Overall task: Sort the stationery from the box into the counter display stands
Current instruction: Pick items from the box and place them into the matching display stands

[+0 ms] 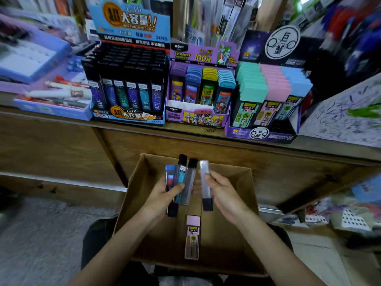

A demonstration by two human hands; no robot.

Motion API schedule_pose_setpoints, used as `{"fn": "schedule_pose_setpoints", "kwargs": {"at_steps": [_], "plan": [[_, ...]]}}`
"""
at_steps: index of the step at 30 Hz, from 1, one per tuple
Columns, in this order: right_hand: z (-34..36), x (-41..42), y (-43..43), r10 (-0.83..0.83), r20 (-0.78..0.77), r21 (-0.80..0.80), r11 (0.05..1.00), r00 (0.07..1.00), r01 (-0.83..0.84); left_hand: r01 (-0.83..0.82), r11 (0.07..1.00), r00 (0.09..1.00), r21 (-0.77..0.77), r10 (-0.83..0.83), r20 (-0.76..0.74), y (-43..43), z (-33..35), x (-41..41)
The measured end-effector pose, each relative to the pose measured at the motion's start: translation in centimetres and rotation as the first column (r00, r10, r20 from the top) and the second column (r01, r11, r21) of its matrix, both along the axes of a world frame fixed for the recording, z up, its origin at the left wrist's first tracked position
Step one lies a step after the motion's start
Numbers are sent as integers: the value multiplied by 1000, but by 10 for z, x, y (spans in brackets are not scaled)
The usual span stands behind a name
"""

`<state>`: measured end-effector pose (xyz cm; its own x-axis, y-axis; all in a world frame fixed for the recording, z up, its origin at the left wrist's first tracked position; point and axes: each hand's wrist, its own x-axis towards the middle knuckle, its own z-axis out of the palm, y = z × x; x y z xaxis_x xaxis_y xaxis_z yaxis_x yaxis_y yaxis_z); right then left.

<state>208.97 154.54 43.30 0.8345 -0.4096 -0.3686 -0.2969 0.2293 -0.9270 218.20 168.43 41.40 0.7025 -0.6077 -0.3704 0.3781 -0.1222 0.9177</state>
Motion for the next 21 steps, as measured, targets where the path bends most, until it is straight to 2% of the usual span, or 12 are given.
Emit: {"fn": "schedule_pose_setpoints", "kwargs": {"at_steps": [3, 7, 9, 14, 19, 21], "plan": [[10, 8, 11, 17, 9, -176, 984, 1000, -16, -4, 999, 999, -42, 6, 45, -2, 11, 0], [27, 16, 9, -33, 22, -123, 992, 999, 36, -58, 996, 993, -62, 64, 97, 6, 26, 6], [37, 18, 4, 17, 31, -135, 991, 999, -12, -67, 995, 989, -71, 76, 126, 13, 35, 13], [73, 27, -4, 198, 59, -352, 921, 978, -165, -131, 982, 968, -135, 156, 195, 29, 55, 35], [117, 50, -10, 164, 207, -461, 886, 964, -51, -189, 957, 935, -221, 244, 257, 45, 70, 58], [135, 65, -9, 120, 288, -458, 889, 950, 27, -203, 951, 928, -235, 263, 264, 55, 72, 67]]}}
